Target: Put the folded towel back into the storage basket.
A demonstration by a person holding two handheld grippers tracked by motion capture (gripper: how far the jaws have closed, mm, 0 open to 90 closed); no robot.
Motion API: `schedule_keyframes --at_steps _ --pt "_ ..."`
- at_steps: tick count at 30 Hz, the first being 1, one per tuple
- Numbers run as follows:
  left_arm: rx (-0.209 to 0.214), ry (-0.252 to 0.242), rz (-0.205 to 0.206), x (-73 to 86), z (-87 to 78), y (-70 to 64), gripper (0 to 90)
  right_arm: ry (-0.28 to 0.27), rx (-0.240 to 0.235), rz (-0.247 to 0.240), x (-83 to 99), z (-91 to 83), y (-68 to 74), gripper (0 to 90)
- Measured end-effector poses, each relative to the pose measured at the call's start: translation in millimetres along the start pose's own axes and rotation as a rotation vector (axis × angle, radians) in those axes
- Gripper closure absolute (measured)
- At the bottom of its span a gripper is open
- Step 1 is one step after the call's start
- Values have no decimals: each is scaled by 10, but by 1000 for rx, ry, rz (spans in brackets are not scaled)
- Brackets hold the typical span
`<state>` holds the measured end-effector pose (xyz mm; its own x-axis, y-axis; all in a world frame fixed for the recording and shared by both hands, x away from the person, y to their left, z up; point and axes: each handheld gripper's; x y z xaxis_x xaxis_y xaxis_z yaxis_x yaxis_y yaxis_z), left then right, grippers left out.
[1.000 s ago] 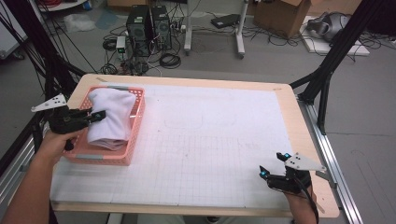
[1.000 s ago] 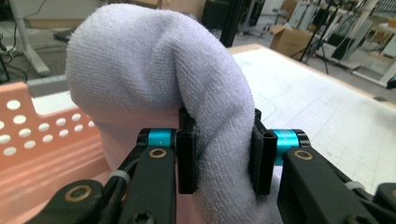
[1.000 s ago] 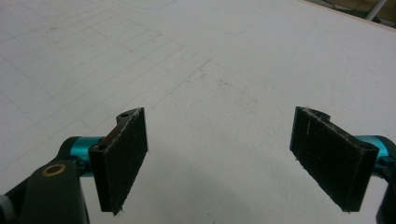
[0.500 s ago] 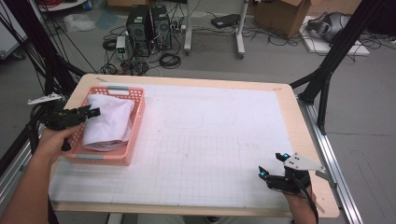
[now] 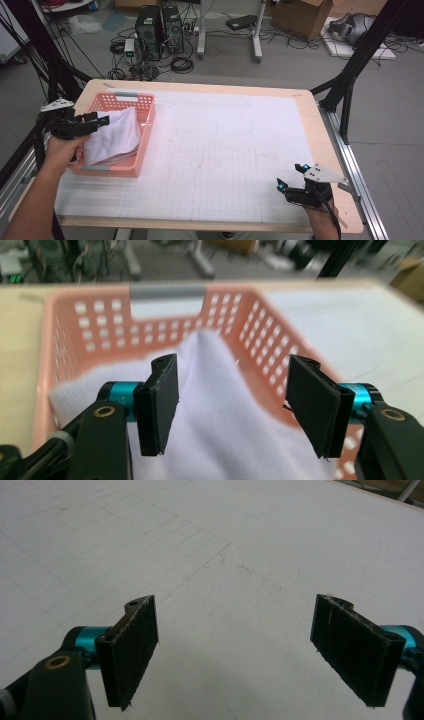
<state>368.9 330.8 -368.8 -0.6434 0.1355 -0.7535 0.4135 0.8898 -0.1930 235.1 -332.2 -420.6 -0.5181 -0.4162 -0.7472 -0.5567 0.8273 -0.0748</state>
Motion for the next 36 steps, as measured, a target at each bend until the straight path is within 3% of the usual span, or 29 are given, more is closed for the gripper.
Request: schedule_keyframes --at_steps 6,9,11,14,17,23,26,28,34,36 --pt "-59 158 -59 23 262 -14 397 -2 3 -1 5 -2 -11 179" --pt "-68 179 -69 28 322 -10 414 -3 1 2 8 -2 -11 179" --pt "-80 221 -82 43 425 -3 413 -3 1 2 8 -8 -9 179" --pt "-78 234 -89 47 519 -24 410 -5 3 0 13 -20 -10 179" --pt "-79 259 -58 53 601 -51 411 -7 0 5 18 -24 -12 179" --pt "-50 234 58 71 674 -63 465 -1 -2 1 17 -17 -8 179" --pt "-38 237 157 49 712 -112 514 -2 -2 -4 14 -8 -9 179" --pt "-30 220 199 39 756 -159 542 -3 -2 -3 14 -9 -8 179" --pt "-35 186 202 28 782 -180 527 0 0 3 29 -12 -24 179" --pt "-66 149 170 4 746 -172 474 1 -4 2 24 -7 -18 179"
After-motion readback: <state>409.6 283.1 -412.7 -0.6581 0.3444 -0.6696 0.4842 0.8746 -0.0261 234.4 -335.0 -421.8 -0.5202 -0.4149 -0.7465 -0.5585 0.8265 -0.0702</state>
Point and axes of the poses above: each handheld gripper's, and its own axes: z roughly forward along the jaws, x roughly out of its underside, y roughly to its left, and after that the axes turned 10 degrees about y, right-handed
